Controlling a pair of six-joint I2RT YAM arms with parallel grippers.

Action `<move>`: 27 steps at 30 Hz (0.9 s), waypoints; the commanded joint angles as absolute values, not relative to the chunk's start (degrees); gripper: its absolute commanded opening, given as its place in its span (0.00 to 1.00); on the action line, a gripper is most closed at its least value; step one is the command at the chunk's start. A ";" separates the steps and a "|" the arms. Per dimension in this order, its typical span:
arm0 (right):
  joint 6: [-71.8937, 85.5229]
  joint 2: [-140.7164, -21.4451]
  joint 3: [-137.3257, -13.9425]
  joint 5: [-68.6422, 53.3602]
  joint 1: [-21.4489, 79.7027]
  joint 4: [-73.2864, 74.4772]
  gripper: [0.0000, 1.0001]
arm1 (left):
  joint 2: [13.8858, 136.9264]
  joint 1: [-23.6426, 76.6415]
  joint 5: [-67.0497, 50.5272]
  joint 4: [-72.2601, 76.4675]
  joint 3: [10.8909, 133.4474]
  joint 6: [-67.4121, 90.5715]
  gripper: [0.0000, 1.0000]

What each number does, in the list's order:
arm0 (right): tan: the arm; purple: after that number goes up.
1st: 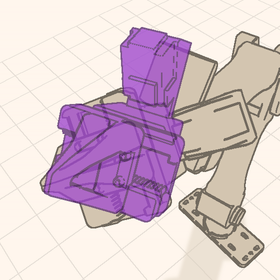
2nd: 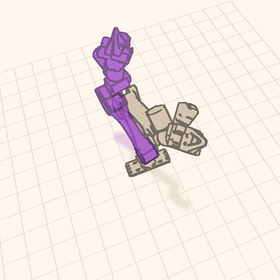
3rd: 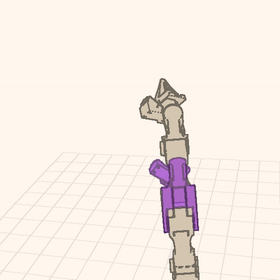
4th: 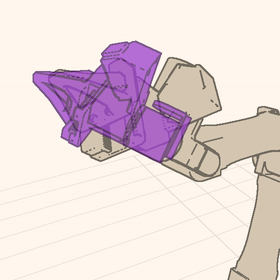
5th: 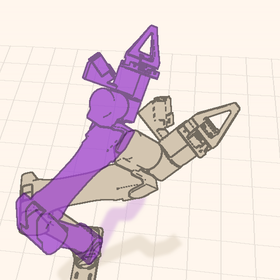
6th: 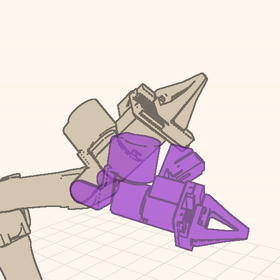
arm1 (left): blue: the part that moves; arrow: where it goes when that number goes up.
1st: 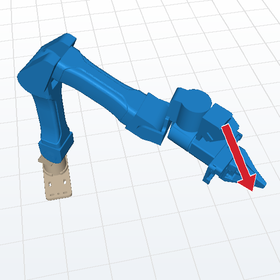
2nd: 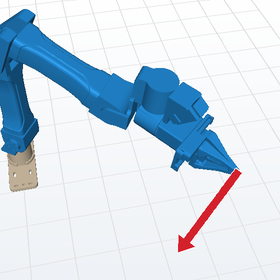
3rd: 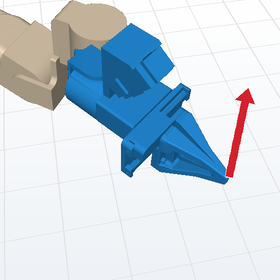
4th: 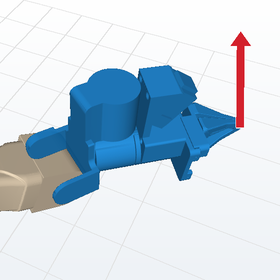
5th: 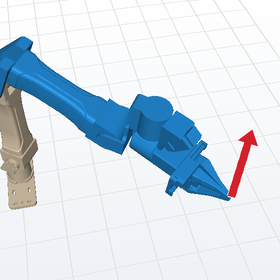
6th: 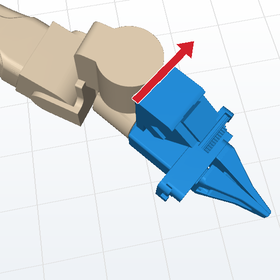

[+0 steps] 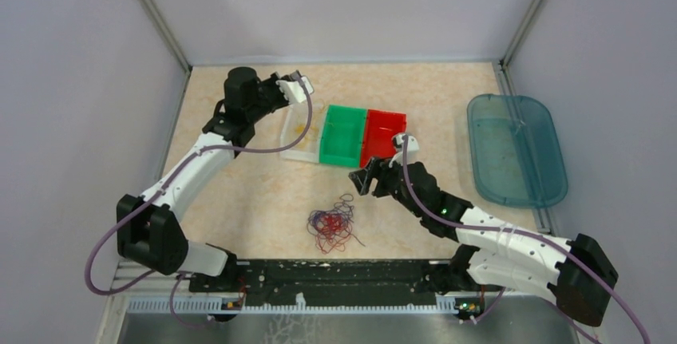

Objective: Untangle the cables

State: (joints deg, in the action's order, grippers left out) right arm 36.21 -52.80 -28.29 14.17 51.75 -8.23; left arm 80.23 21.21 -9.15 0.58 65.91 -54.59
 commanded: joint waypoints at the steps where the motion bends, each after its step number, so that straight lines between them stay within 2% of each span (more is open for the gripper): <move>1: 36.56 -51.84 -30.34 15.17 51.24 -9.84 0.71 | 81.48 20.49 -8.39 4.50 66.62 -53.42 0.00; 7: 36.73 -51.86 -30.27 15.04 51.16 -9.84 0.71 | 82.36 17.59 -8.02 7.02 69.23 -49.54 0.00; 12: 36.84 -52.50 -30.12 14.63 51.15 -10.38 0.71 | 80.71 13.45 -14.27 7.68 70.52 -43.49 0.00; 27: 37.54 -52.71 -30.20 14.32 51.16 -10.55 0.71 | 78.44 12.92 -19.78 6.77 66.80 -43.66 0.00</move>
